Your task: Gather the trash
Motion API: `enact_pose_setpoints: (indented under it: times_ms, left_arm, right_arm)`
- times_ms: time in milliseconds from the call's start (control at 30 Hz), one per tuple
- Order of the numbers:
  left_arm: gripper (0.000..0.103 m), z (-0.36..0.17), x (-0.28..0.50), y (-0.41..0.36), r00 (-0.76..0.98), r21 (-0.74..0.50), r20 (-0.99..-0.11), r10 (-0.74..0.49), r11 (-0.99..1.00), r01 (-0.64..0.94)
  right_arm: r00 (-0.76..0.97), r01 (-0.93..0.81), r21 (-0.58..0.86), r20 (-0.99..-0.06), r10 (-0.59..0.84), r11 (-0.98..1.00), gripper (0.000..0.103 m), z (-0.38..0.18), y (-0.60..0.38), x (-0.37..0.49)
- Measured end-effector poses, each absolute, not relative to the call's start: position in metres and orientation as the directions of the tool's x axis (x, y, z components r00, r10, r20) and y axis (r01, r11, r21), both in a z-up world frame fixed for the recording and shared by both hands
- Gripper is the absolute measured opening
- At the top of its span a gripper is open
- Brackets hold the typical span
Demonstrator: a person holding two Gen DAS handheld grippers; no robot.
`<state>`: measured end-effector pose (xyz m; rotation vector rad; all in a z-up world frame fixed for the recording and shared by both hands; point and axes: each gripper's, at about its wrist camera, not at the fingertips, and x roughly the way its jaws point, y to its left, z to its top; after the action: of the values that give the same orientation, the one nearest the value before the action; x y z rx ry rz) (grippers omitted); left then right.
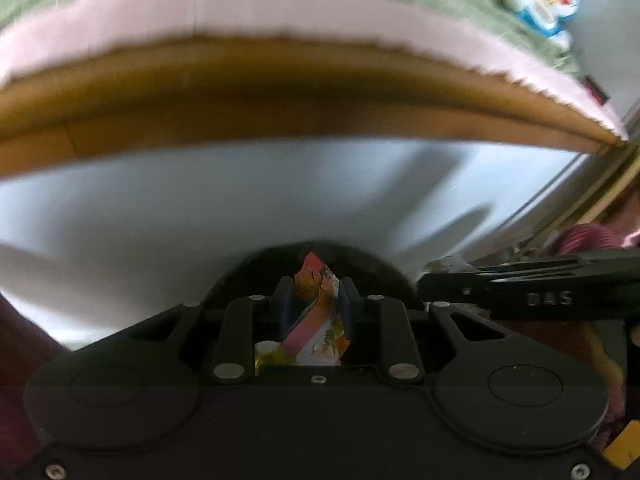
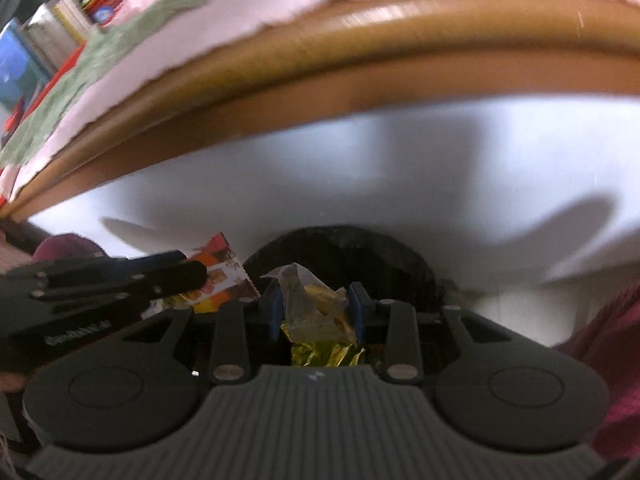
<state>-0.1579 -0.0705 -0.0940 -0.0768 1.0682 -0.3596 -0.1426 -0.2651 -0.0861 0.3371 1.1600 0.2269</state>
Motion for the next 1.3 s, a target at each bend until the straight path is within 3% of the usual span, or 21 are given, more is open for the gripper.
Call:
enact_pose_setpoints:
  times_ms: [500,600,700,1300]
  left_arm:
    - [0.025,-0.145,-0.150,-0.083,0.343,-0.200,-0.903,-0.259,0.960,0.197]
    - [0.036,-0.147,-0.150,-0.083,0.338,-0.193,-0.907,-0.251,0.961,0.196]
    - [0.039,-0.146,-0.151,-0.079,0.330,-0.193,-0.911,-0.248,0.963,0.190]
    - [0.075,-0.154,-0.149,-0.083,0.317,-0.163,-0.924,-0.213,0.971,0.177]
  right_arm:
    - [0.334,0.101,0.392,-0.879,0.340,0.914,0.044,-0.124,-0.262,-0.142]
    - [0.333,0.094,0.384,-0.882,0.334,0.919,0.047,-0.125,-0.260,-0.141]
    - [0.338,0.081,0.373,-0.883,0.327,0.924,0.061,-0.124,-0.257,-0.141]
    - [0.339,0.101,0.359,-0.889,0.307,0.928,0.080,-0.123,-0.259,-0.140]
